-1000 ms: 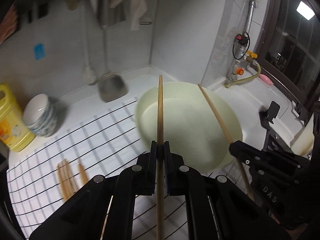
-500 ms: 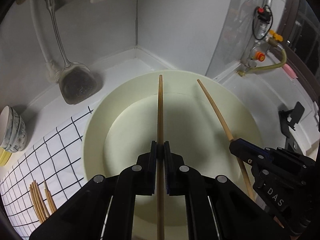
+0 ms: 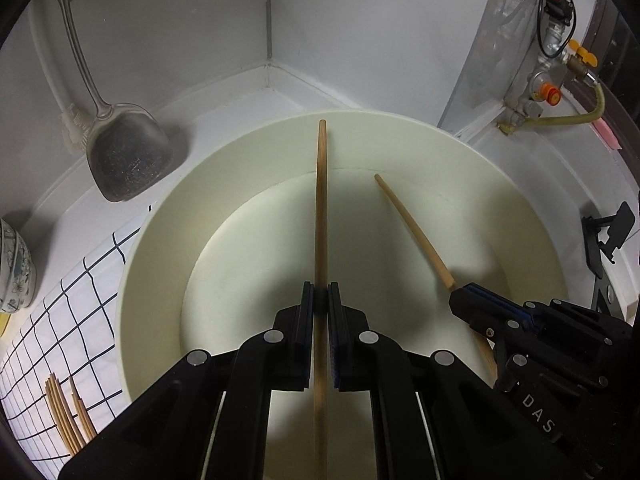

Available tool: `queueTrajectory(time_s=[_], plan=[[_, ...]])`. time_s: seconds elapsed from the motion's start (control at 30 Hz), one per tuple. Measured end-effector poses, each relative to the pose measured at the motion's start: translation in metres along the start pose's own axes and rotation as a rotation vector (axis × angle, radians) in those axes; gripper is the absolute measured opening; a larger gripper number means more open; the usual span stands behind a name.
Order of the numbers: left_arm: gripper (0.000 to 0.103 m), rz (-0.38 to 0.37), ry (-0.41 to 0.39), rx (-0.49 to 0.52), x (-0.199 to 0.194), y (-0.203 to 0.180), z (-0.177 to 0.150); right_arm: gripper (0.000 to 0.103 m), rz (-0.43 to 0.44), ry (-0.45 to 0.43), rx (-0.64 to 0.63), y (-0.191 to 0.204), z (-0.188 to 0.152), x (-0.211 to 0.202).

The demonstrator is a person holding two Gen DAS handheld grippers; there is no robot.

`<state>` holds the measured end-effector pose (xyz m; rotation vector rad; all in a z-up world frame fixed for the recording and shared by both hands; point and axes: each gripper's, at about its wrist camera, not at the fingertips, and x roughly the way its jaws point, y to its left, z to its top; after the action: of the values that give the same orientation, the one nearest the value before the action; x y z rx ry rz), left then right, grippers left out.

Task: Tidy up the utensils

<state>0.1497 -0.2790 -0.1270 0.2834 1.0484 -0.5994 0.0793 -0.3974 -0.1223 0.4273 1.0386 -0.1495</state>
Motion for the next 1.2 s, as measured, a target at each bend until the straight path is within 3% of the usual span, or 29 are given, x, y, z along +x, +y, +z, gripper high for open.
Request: queueTrajectory(time_s=[0.23, 0.3, 0.37, 0.43, 0.57, 0.73, 0.8, 1.2], plan=[[0.008, 0.032, 0.005, -0.006, 0.005, 0.001, 0.003, 0.006, -0.018, 0.002, -0.019, 0.002, 0.007, 0.005], [0.014, 0.034, -0.009, -0.012, 0.001, 0.002, 0.003, 0.009, -0.022, -0.005, -0.026, 0.002, 0.007, 0.003], [0.048, 0.049, -0.028, -0.018, -0.006, 0.004, 0.003, 0.020, -0.026, -0.021, -0.027, 0.003, 0.007, -0.003], [0.062, 0.052, -0.058, -0.029, -0.015, 0.007, 0.003, 0.020, -0.033, -0.038, -0.035, 0.004, 0.006, -0.009], [0.064, 0.049, -0.073, -0.032, -0.029, 0.012, 0.001, 0.025, -0.053, -0.054, -0.042, 0.005, 0.002, -0.019], [0.080, 0.054, -0.094, -0.022, -0.046, 0.013, -0.003, 0.034, -0.054, -0.081, -0.036, 0.009, -0.007, -0.035], [0.082, 0.050, -0.095, -0.022, -0.055, 0.016, -0.008, 0.038, -0.065, -0.101, -0.047, 0.015, -0.012, -0.044], [0.094, 0.075, -0.115, -0.065, -0.120, 0.060, -0.062, 0.052, -0.068, -0.100, -0.045, 0.061, -0.060, -0.079]])
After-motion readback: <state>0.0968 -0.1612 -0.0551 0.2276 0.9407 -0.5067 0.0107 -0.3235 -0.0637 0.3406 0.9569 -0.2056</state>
